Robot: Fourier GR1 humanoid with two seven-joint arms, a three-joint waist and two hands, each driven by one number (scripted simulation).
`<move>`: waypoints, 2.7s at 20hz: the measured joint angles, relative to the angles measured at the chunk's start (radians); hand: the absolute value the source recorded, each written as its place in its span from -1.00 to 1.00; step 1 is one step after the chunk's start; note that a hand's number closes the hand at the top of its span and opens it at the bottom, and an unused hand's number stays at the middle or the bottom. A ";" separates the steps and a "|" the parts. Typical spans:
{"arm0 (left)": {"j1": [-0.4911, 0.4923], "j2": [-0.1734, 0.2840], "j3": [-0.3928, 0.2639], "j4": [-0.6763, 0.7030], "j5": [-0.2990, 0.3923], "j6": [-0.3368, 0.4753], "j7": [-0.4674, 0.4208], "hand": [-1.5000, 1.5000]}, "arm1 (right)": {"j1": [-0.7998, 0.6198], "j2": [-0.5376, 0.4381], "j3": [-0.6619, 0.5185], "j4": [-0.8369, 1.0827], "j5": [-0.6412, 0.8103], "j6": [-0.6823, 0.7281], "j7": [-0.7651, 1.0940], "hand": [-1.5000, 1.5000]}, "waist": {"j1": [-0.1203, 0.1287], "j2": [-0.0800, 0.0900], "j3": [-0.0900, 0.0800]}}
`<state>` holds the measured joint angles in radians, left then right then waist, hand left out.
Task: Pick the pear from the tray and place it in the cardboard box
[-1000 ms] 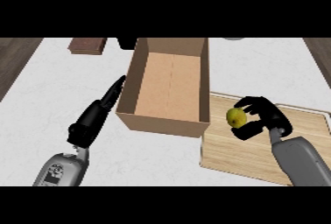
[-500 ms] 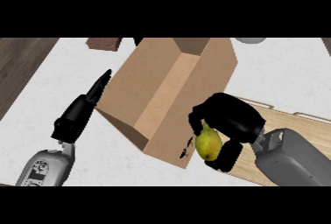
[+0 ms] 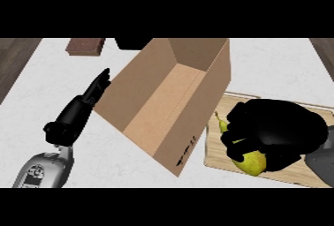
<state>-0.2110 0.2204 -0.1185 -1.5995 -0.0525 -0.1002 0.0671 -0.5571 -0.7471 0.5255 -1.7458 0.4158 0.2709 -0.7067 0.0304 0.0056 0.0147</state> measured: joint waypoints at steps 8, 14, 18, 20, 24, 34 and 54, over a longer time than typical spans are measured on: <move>0.018 -0.007 0.004 -0.023 -0.013 0.002 0.017 0.00 | 0.004 -0.162 -0.207 0.188 -0.271 0.006 -0.266 1.00 | -0.013 -0.003 -0.004; 0.006 -0.018 0.004 -0.014 -0.012 -0.011 0.015 0.00 | -0.077 -0.192 -0.232 0.336 -0.374 0.035 -0.265 1.00 | -0.002 -0.004 -0.006; -0.001 -0.024 0.007 -0.011 -0.019 -0.014 0.032 0.00 | -0.159 -0.160 -0.218 0.401 -0.395 0.051 -0.235 1.00 | 0.001 -0.005 -0.007; 0.000 -0.024 0.010 -0.007 -0.015 -0.023 0.016 0.00 | -0.206 -0.134 -0.207 0.431 -0.402 0.061 -0.213 1.00 | 0.002 -0.006 -0.008; -0.001 -0.032 0.010 -0.008 -0.031 -0.019 0.029 0.00 | -0.290 -0.077 -0.181 0.456 -0.420 0.092 -0.145 1.00 | 0.000 -0.008 -0.007; -0.005 -0.042 0.026 -0.002 -0.036 -0.033 0.034 0.00 | -0.454 0.110 -0.135 0.589 -0.392 0.123 -0.019 1.00 | -0.007 -0.010 -0.007; -0.001 -0.067 0.032 -0.003 -0.044 -0.067 0.020 0.00 | -0.590 0.479 -0.030 0.978 -0.043 -0.028 0.006 -1.00 | -0.004 -0.019 -0.013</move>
<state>-0.2116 0.1533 -0.0868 -1.6022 -0.0968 -0.1677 0.0875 -1.1474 -0.2680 0.4953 -0.7679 0.3730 0.2431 -0.7012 0.0260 -0.0138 0.0021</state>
